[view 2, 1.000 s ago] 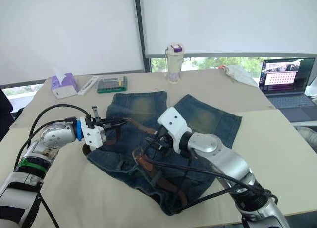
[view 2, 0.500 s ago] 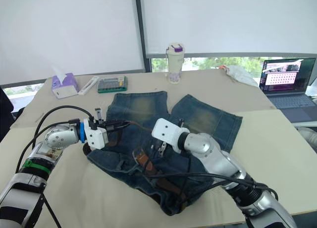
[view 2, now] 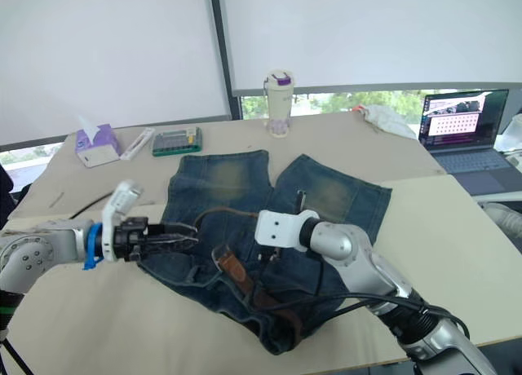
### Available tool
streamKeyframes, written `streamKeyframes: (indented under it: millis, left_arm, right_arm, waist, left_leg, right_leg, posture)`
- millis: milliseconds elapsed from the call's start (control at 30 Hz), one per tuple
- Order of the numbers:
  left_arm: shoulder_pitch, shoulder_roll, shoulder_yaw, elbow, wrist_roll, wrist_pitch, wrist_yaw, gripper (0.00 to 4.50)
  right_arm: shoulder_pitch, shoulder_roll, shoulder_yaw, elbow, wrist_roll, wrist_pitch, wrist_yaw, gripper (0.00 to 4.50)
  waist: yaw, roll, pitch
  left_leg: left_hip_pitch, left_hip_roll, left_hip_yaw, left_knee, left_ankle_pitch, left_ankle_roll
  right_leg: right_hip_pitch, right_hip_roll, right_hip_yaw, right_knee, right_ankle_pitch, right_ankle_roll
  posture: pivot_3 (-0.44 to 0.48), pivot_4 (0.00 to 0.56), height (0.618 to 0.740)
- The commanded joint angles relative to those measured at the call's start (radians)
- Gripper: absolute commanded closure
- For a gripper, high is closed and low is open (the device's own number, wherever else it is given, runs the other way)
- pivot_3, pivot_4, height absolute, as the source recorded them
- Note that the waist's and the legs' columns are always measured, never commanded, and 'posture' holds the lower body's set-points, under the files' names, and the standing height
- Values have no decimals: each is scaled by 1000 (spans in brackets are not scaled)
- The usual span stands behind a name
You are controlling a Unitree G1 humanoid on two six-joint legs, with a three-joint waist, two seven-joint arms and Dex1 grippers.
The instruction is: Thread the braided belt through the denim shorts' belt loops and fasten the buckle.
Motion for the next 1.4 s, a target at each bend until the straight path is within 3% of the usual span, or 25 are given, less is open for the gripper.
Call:
streamKeyframes:
  millis: [33, 167, 267, 433, 733, 867, 967, 1000, 1133, 1200, 1333, 1400]
  left_arm:
    - [-22, -65, 39, -17, -342, 54, 373, 1554]
    - [16, -154, 15, -12, -574, -44, 720, 1554]
    - [37, -287, 73, -31, -605, -79, 857, 1554]
    - [51, -412, 137, -22, -605, -96, 1027, 1554]
    - [63, -476, 224, 4, -605, -30, 1102, 4460]
    - [48, -475, 239, 29, -605, -12, 1106, 4460]
    - [43, -478, 250, 38, -605, -7, 1106, 4460]
    - [43, -476, 259, 37, -605, -7, 1108, 4500]
    - [51, -453, 305, 31, -605, 12, 1100, 4500]
    - [62, -430, 330, 20, -605, 41, 1078, 4500]
    - [84, -343, 300, -1, -605, 95, 1053, 4500]
    - [91, -284, 264, -16, -605, 105, 1059, 4500]
  right_arm:
    - [-15, -8, -8, -4, -105, -146, -23, 4500]
    - [-16, 1, -10, 21, -204, -248, -50, 4500]
    - [-11, 15, -18, 34, -241, -296, -58, 4500]
    - [-3, 37, -41, 43, -266, -328, -56, 4500]
    - [32, 60, -79, 30, -276, -317, -53, 4500]
    - [59, 81, -95, 20, -226, -261, -11, 4500]
    - [98, 130, -137, -35, -80, -128, 78, 4500]
    - [122, 162, -168, -75, -2, -29, 105, 3592]
    - [208, 233, -281, -236, 312, 345, 211, 2207]
    - [244, 193, -306, -300, 429, 477, 285, 1611]
    - [259, 154, -254, -313, 474, 553, 297, 1611]
    - [246, 209, -247, -284, 496, 597, 245, 1611]
  waist:
    - [4, -3, 0]
    - [16, -3, 0]
    - [21, -3, -1]
    - [26, -4, -1]
    - [27, -4, -2]
    - [30, -5, -2]
    - [31, -5, -2]
    - [31, -5, -2]
    - [33, -5, -2]
    - [34, -4, -2]
    - [33, -4, -2]
    - [31, -4, -2]
  left_leg:
    - [0, 0, 0, 0, 0, -1]
    - [0, 0, 1, -1, 4, -8]
    - [1, -1, 2, -1, 7, -14]
    - [0, -2, 3, -1, 8, -16]
    - [0, -2, 4, -1, 9, -16]
    - [0, -3, 4, -1, 9, -16]
    - [0, -2, 4, -1, 9, -16]
    - [-1, -2, 4, -1, 9, -16]
    - [-2, 0, 3, -1, 9, -16]
    - [-2, 0, 2, -1, 9, -16]
    - [-1, -2, 2, -2, 6, -12]
    - [-1, -1, 2, -3, 6, -12]
  right_leg:
    - [0, 0, 1, 0, 0, 0]
    - [-1, -1, 5, 0, 0, -1]
    - [-1, -1, 6, -1, 1, -1]
    - [0, 0, 6, -6, 2, -4]
    - [1, 1, 5, -8, 3, -5]
    - [2, 1, 5, -9, 3, -5]
    - [1, 1, 5, -10, 3, -6]
    - [1, 1, 5, -10, 4, -6]
    - [1, 1, 5, -10, 4, -6]
    - [1, 1, 5, -11, 4, -6]
    - [1, 1, 4, -11, 4, -6]
    - [1, 1, 4, -10, 4, -6]
  posture:
    - [0, 150, 740]
    - [0, 150, 740]
    - [0, 150, 740]
    - [0, 150, 740]
    - [0, 150, 740]
    - [0, 150, 740]
    - [0, 150, 740]
    - [0, 150, 740]
    - [0, 150, 740]
    - [0, 150, 740]
    - [0, 150, 740]
    - [0, 150, 740]
